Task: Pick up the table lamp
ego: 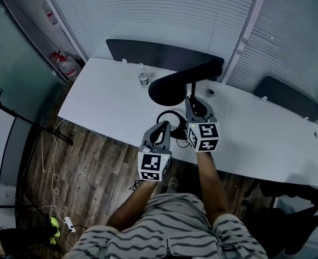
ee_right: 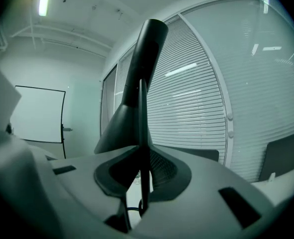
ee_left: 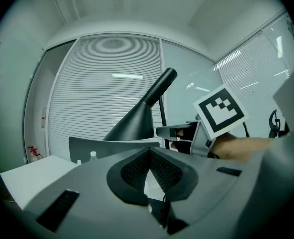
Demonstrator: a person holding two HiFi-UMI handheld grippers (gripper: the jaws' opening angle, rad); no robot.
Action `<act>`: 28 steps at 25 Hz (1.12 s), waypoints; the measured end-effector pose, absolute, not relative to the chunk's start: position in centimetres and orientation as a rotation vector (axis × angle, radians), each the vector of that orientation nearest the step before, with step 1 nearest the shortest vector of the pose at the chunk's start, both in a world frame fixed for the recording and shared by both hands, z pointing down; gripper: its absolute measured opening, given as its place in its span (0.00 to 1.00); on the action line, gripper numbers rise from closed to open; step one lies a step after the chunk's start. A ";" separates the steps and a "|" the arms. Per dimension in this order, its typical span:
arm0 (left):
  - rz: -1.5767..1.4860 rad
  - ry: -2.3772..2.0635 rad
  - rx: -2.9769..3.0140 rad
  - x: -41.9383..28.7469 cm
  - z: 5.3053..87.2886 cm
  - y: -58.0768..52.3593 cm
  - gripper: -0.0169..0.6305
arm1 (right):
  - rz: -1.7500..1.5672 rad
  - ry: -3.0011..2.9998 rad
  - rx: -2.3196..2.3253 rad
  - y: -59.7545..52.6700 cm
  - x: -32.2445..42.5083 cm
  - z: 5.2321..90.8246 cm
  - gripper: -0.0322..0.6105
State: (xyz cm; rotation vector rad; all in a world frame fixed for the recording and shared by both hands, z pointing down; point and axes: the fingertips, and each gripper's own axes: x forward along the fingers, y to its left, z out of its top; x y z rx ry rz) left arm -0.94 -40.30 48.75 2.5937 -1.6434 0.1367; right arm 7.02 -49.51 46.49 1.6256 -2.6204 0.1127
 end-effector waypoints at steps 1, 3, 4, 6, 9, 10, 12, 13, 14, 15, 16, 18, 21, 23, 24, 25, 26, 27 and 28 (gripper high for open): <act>0.129 -1.644 2.595 -0.9 48.6 -40.3 0.04 | 0.111 -2.624 1.631 -49.3 7.0 46.0 0.12; 0.110 -1.648 2.600 -0.9 48.3 -40.5 0.04 | 0.099 -2.628 1.641 -48.9 7.0 45.3 0.13; 0.103 -1.650 2.602 -0.9 48.1 -40.6 0.04 | 0.090 -2.629 1.646 -48.7 7.0 44.9 0.12; 0.094 -1.653 2.606 -0.8 47.7 -40.6 0.04 | 0.077 -2.627 1.652 -48.3 7.0 44.5 0.12; 0.085 -1.649 2.618 -0.7 47.1 -40.4 0.03 | 0.069 -2.617 1.657 -47.5 7.0 44.1 0.12; 0.083 -1.647 2.623 -0.6 46.9 -40.4 0.04 | 0.064 -2.614 1.663 -47.2 6.9 44.0 0.13; 0.073 -1.640 2.628 -0.5 46.8 -40.3 0.03 | 0.056 -2.609 1.679 -46.7 6.9 43.8 0.13; 0.068 -1.636 2.629 -0.4 46.8 -40.2 0.03 | 0.057 -2.605 1.687 -46.4 7.0 43.8 0.13; 0.066 -1.630 2.630 -0.3 46.8 -40.0 0.04 | 0.060 -2.601 1.694 -46.1 7.0 43.9 0.13; 0.065 -1.626 2.633 -0.2 46.8 -39.8 0.04 | 0.064 -2.597 1.699 -45.7 7.1 43.9 0.13; 0.064 -1.622 2.637 -0.1 46.8 -39.7 0.03 | 0.068 -2.594 1.703 -45.4 7.2 43.9 0.13; 0.059 -1.616 2.644 0.0 46.6 -39.4 0.04 | 0.077 -2.590 1.710 -44.7 7.2 44.0 0.13; 0.048 -1.606 2.662 0.2 46.2 -39.0 0.03 | 0.095 -2.585 1.724 -43.7 7.1 44.0 0.13; 0.040 -1.597 2.671 0.3 45.9 -38.7 0.04 | 0.107 -2.585 1.737 -43.0 7.2 43.9 0.13; 0.039 -1.593 2.674 0.4 45.9 -38.5 0.04 | 0.111 -2.588 1.742 -42.7 7.2 43.9 0.13; 0.040 -1.589 2.678 0.4 45.9 -38.3 0.04 | 0.116 -2.590 1.746 -42.3 7.2 43.8 0.13; 0.043 -1.585 2.682 0.5 45.8 -38.2 0.03 | 0.120 -2.592 1.749 -42.0 7.3 43.8 0.13; 0.044 -1.581 2.684 0.5 45.8 -38.0 0.04 | 0.125 -2.593 1.751 -41.7 7.3 43.8 0.13; 0.044 -1.578 2.686 0.5 45.7 -37.9 0.04 | 0.127 -2.593 1.753 -41.4 7.3 43.8 0.13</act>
